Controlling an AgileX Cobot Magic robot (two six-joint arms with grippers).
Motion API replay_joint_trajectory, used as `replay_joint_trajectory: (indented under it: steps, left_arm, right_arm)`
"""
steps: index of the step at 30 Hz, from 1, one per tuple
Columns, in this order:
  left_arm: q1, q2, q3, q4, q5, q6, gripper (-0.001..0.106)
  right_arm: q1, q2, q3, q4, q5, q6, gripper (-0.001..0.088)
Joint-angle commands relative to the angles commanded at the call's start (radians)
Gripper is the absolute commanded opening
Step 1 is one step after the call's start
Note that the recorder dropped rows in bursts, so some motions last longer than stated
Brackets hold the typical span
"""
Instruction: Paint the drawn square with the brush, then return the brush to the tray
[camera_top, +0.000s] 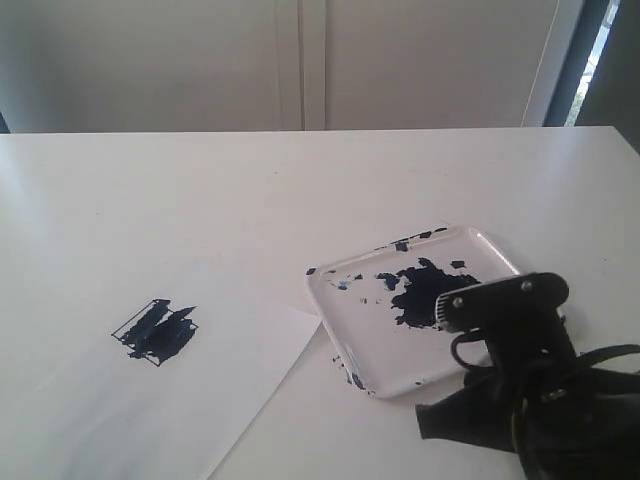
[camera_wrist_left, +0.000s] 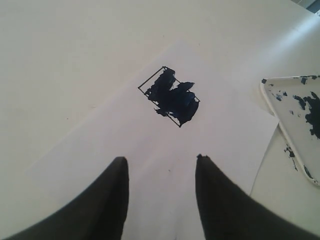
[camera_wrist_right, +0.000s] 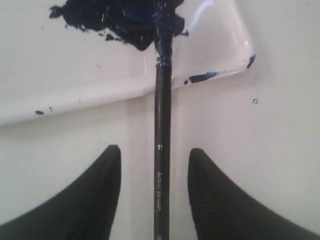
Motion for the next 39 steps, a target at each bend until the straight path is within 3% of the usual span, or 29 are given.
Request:
replay_joint_trajectory:
  steps: [4,9,11,17,18,27,39]
  left_arm:
    - [0.000,0.000,0.000,-0.006,-0.004,-0.004,0.048]
    - [0.000,0.000,0.000,-0.022,-0.008,-0.004,0.048]
    - [0.000,0.000,0.000,-0.022,-0.008,-0.004,0.048]
    - [0.000,0.000,0.000,-0.022,-0.008,-0.004,0.048]
    - [0.000,0.000,0.000,-0.022,-0.008,-0.004,0.048]
    - [0.000,0.000,0.000,-0.022,-0.007,-0.002,0.048]
    - [-0.002,0.000,0.000,-0.022,-0.007,0.000,0.048]
  right_arm:
    - [0.000,-0.149,-0.009,0.000,-0.002,-0.005,0.0419]
    - [0.000,-0.363,-0.024,-0.003,-0.101,-0.060,0.0400]
    - [0.000,-0.443,-0.026,-0.003,-0.164,-0.073,0.0346]
    - [0.000,-0.658,-0.026,0.012,-0.314,-0.153,0.0016]
    - [0.000,-0.680,-0.026,0.019,-0.328,-0.169,0.0000]
    - [0.000,-0.813,0.008,0.212,-0.342,-0.366,0.0000]
    - [0.000,-0.833,0.065,0.271,-0.332,-0.347,0.0000]
